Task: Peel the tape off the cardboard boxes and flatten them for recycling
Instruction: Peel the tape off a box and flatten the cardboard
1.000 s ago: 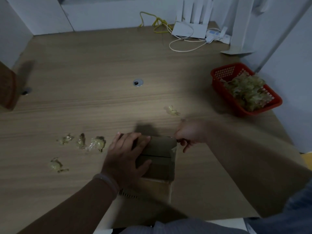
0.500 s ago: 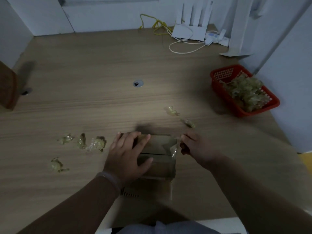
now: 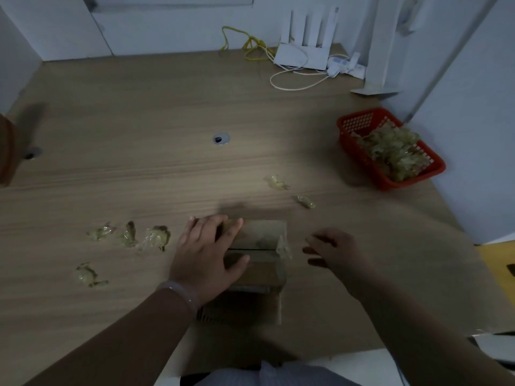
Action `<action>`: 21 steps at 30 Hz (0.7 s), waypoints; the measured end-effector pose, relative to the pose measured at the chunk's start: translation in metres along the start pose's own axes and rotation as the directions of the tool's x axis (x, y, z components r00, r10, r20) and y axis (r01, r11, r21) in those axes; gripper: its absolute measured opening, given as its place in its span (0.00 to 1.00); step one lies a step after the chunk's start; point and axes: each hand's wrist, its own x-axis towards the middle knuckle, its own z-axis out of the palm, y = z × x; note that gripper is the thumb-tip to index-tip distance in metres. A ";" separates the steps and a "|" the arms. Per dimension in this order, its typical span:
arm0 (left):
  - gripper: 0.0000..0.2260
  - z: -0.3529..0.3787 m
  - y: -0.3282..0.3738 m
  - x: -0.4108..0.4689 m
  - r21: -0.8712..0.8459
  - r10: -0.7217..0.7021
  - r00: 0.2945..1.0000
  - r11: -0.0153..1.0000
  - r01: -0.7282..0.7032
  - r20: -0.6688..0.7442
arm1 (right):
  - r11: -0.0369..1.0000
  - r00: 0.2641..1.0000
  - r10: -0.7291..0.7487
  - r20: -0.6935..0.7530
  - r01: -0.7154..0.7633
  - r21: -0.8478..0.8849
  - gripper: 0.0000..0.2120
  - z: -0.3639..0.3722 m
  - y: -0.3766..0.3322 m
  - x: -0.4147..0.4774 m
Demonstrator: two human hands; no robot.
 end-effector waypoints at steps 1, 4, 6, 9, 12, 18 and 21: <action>0.30 0.000 0.000 0.000 0.004 0.001 1.000 1.000 -0.001 0.001 | 0.999 0.999 -0.044 0.010 0.044 -0.003 0.04 0.004 -0.001 0.001; 0.30 0.000 0.000 0.000 0.020 0.003 1.000 1.000 -0.003 0.004 | 0.932 0.973 -0.211 0.096 0.230 -0.279 0.04 0.016 -0.002 -0.001; 0.30 0.000 0.000 0.000 0.024 0.003 1.000 1.000 -0.003 0.001 | 0.816 0.940 -0.321 0.115 0.336 -0.470 0.02 0.025 0.002 -0.003; 0.31 0.001 0.001 0.000 0.035 -0.001 1.000 0.999 0.001 0.005 | 0.780 0.937 -0.346 0.042 0.312 -0.543 0.03 0.028 0.001 -0.004; 0.31 0.002 0.001 0.000 0.064 -0.009 1.000 0.998 0.008 0.012 | 0.788 0.954 -0.296 0.047 0.272 -0.552 0.04 0.026 -0.002 -0.001; 0.31 0.004 0.001 -0.001 0.062 -0.018 1.000 0.998 0.019 -0.014 | 0.757 0.948 -0.319 0.012 0.262 -0.599 0.06 0.027 0.000 -0.006; 0.31 0.006 0.000 0.000 0.062 -0.015 1.000 0.998 0.016 -0.015 | 0.683 0.907 -0.418 0.051 0.350 -0.640 0.05 0.029 0.002 -0.009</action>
